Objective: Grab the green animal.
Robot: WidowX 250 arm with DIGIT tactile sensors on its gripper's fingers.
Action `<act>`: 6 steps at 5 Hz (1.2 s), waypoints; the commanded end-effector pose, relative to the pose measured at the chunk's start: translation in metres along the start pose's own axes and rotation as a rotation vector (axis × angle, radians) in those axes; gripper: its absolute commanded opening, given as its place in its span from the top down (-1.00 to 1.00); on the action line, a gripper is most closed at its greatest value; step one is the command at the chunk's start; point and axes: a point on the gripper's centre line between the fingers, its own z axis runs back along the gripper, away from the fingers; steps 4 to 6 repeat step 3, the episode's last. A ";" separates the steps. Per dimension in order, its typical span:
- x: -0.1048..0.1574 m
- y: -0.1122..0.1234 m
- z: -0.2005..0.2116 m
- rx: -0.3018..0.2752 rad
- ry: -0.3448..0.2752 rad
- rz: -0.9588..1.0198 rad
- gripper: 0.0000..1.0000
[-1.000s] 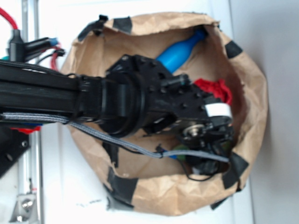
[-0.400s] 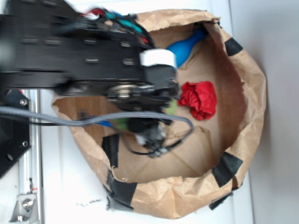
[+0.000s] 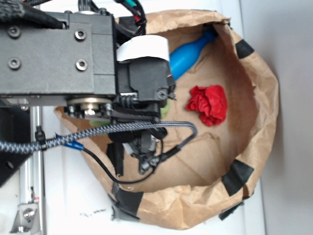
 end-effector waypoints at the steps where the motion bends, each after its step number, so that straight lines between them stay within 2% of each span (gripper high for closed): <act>1: 0.017 -0.016 0.002 -0.035 -0.022 0.011 1.00; 3: 0.016 -0.027 -0.007 -0.010 -0.059 0.025 1.00; 6: 0.016 -0.027 -0.007 -0.010 -0.059 0.025 1.00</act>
